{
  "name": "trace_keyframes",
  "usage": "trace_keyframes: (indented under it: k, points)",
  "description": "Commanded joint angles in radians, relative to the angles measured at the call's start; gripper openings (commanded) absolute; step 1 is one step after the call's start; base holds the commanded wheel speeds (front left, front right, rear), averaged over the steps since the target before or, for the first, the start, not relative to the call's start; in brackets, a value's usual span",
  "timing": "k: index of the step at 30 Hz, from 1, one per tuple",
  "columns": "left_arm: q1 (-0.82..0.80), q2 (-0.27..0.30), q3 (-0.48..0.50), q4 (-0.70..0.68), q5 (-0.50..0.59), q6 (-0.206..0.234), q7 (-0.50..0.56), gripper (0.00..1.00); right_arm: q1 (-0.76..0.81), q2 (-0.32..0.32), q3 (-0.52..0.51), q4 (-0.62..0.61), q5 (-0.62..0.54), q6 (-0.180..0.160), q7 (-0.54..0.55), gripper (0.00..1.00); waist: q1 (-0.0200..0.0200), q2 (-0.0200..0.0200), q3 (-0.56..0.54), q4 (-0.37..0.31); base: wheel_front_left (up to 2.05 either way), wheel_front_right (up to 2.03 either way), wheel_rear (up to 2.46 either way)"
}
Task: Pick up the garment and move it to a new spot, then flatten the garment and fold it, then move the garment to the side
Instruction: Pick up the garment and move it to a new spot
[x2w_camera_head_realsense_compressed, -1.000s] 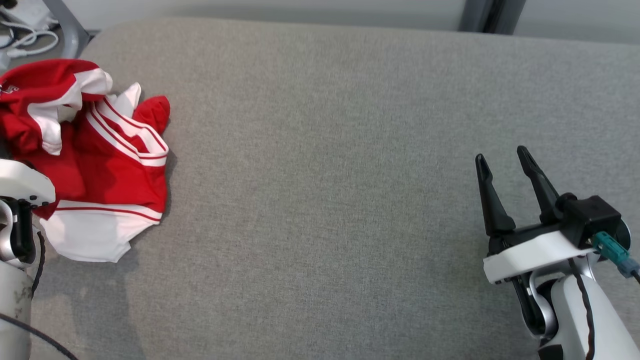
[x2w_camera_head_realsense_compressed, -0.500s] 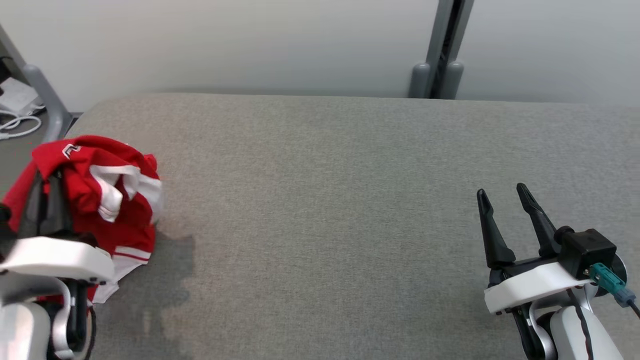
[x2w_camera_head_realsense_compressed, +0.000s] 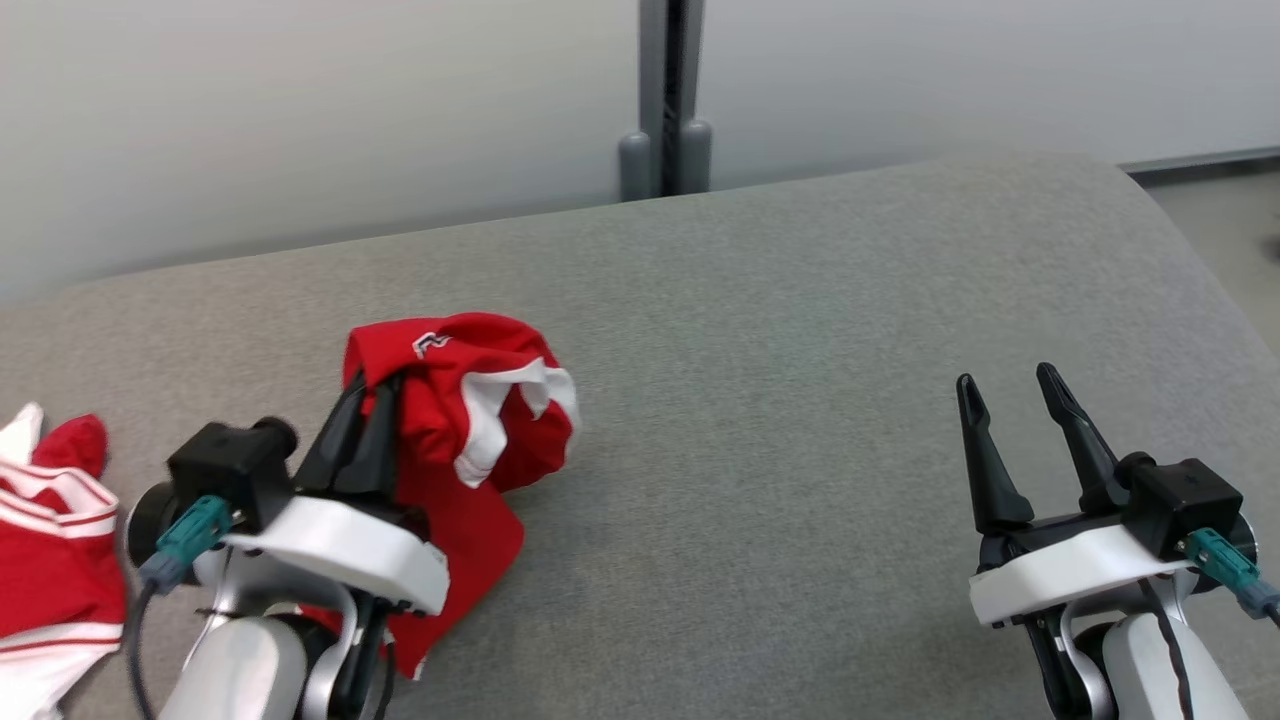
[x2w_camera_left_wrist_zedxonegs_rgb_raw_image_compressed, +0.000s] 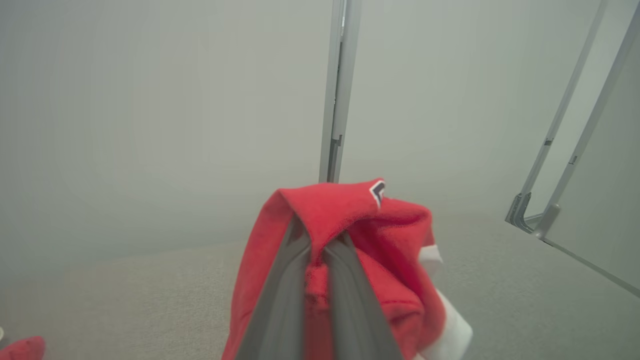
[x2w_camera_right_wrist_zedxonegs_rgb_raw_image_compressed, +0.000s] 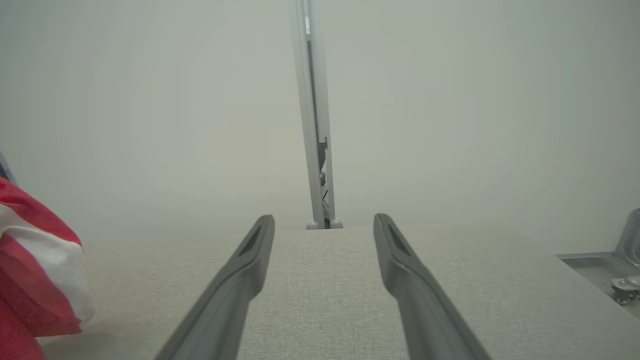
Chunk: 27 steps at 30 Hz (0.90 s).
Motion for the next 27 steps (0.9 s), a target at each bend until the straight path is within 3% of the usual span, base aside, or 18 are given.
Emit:
trace_keyframes:
  k: [1,12,22,23,24,25,27]
  points:
    - [-0.018,0.004,0.000,0.009,0.009,-0.003,-0.001,0.00,-0.008,-0.003,0.001,0.000,0.005,0.000,-0.004,1.00,0.0000,-0.0001,0.033,-0.068,0.00,0.00,0.00]
    - [-0.235,-0.127,-0.123,0.390,-0.009,-0.115,-0.090,0.00,-0.044,-0.002,0.004,0.015,0.058,0.000,-0.030,1.00,0.0000,-0.0001,0.165,-0.220,0.00,0.00,0.00]
    - [-0.337,-0.171,-0.217,0.653,-0.015,-0.188,-0.165,0.00,-0.079,-0.002,0.008,0.045,0.083,0.000,-0.047,1.00,0.0000,-0.0001,0.211,-0.232,0.00,0.00,0.00]
    - [-0.342,-0.172,-0.223,0.661,-0.023,-0.195,-0.168,0.29,-0.080,-0.002,0.006,0.047,0.082,0.000,-0.047,1.00,0.0000,-0.0001,0.207,-0.226,0.00,0.00,0.00]
    - [-0.341,-0.173,-0.228,0.669,-0.037,-0.203,-0.166,0.73,-0.080,-0.002,0.005,0.050,0.080,0.000,-0.048,1.00,0.0000,-0.0001,0.202,-0.221,0.00,0.00,0.00]
    - [-0.341,-0.176,-0.235,0.672,-0.045,-0.209,-0.164,1.00,-0.079,-0.003,0.002,0.053,0.077,0.000,-0.048,1.00,0.0000,-0.0001,0.196,-0.215,0.00,0.00,0.00]
    - [-0.331,-0.180,-0.251,0.657,-0.066,-0.220,-0.163,1.00,-0.075,-0.003,-0.003,0.057,0.070,0.000,-0.049,1.00,0.0000,-0.0001,0.180,-0.200,0.00,0.00,0.00]
